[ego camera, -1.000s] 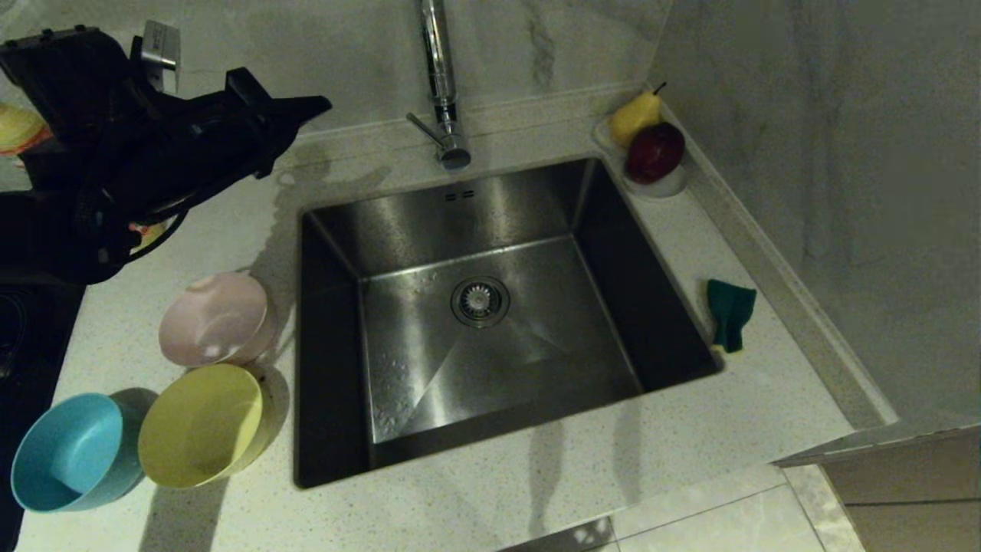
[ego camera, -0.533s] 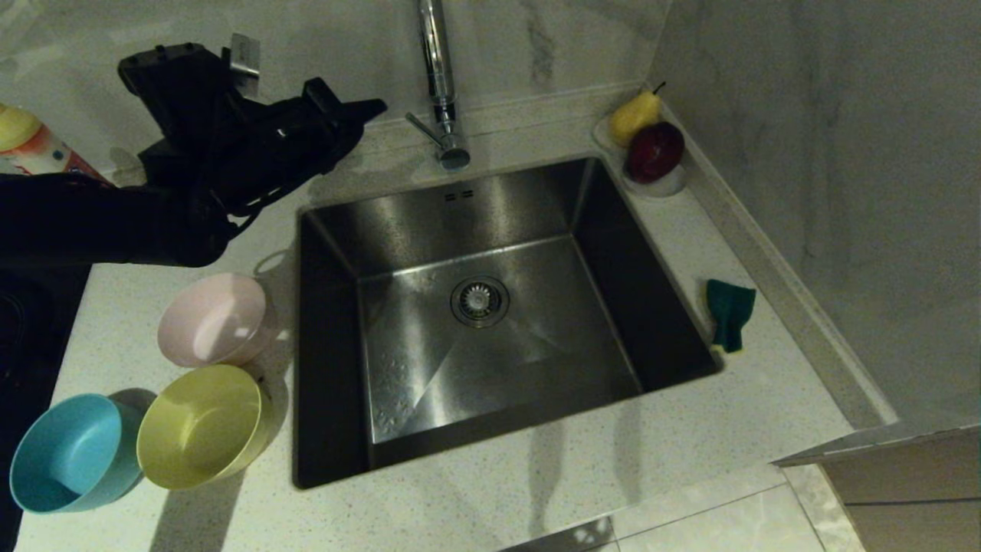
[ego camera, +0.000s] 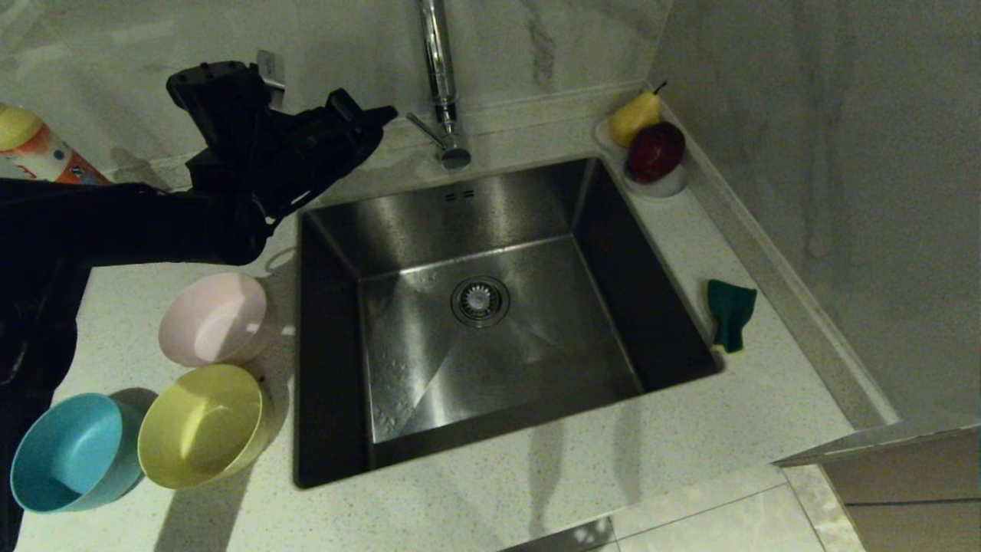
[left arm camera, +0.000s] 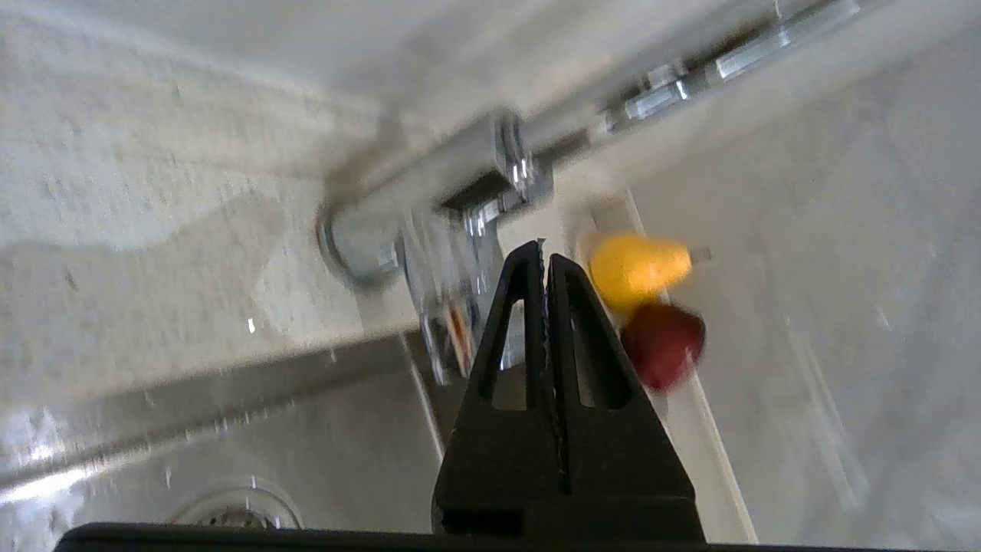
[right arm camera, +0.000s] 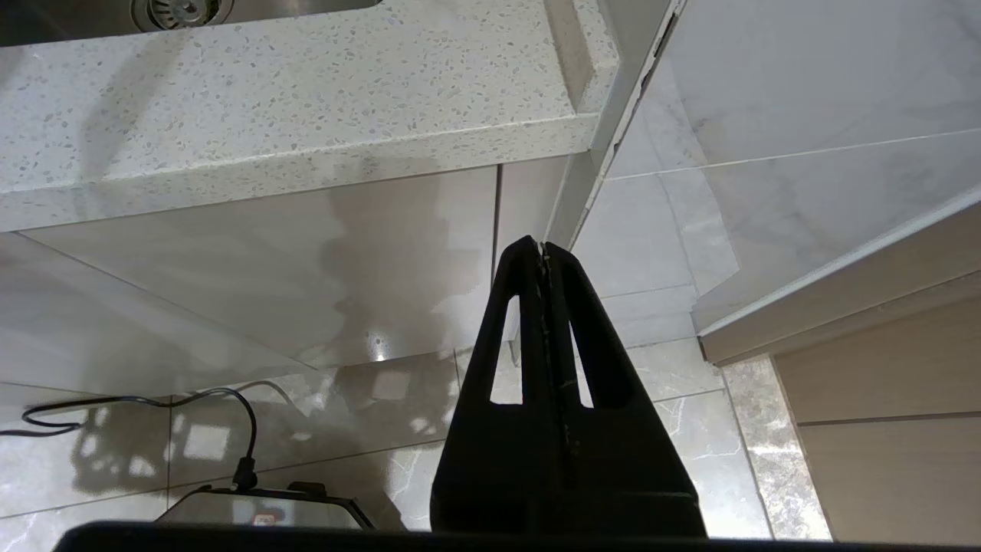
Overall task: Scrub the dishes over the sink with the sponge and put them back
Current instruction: Turn on the faucet
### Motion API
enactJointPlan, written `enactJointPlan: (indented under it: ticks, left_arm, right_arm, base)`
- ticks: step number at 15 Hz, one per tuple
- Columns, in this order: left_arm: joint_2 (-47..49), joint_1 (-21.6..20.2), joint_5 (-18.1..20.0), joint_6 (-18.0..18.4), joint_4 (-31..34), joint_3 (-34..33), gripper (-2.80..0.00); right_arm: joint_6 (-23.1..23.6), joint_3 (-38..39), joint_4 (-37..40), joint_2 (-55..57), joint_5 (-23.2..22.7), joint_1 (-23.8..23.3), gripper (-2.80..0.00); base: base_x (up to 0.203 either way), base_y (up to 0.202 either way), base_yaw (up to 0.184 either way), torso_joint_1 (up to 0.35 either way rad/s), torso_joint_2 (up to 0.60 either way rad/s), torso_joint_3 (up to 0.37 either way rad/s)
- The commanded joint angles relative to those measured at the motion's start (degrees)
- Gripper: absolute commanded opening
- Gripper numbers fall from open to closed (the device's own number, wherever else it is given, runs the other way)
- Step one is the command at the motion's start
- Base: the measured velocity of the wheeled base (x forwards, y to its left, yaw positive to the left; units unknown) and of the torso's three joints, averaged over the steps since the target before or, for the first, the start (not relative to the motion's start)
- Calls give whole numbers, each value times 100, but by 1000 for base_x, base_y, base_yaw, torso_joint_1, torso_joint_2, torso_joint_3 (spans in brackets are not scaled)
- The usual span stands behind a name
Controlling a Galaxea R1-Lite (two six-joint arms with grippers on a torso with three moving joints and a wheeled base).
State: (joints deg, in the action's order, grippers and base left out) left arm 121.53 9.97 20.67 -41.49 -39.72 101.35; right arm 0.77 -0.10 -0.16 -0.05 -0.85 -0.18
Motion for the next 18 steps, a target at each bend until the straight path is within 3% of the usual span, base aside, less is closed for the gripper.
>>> enactJointPlan:
  ticks: [1,6,18]
  left_arm:
    - [100,5,-182,-35,73,315,-280]
    - [344,117,-203,-26,30,630,-280]
    - [358,181,-177,9,-2,647,-280]
  right_arm:
    - [2,1,-2,2,-3,-3,-280]
    - [2,1,-2,4,-3,1,-280]
    - [2,1,-2,4,-3,1,-280]
  base:
    - [0,0,0,0,0,0]
    - [0,0,0,0,0,0]
    - [0,0,0,0,0,0]
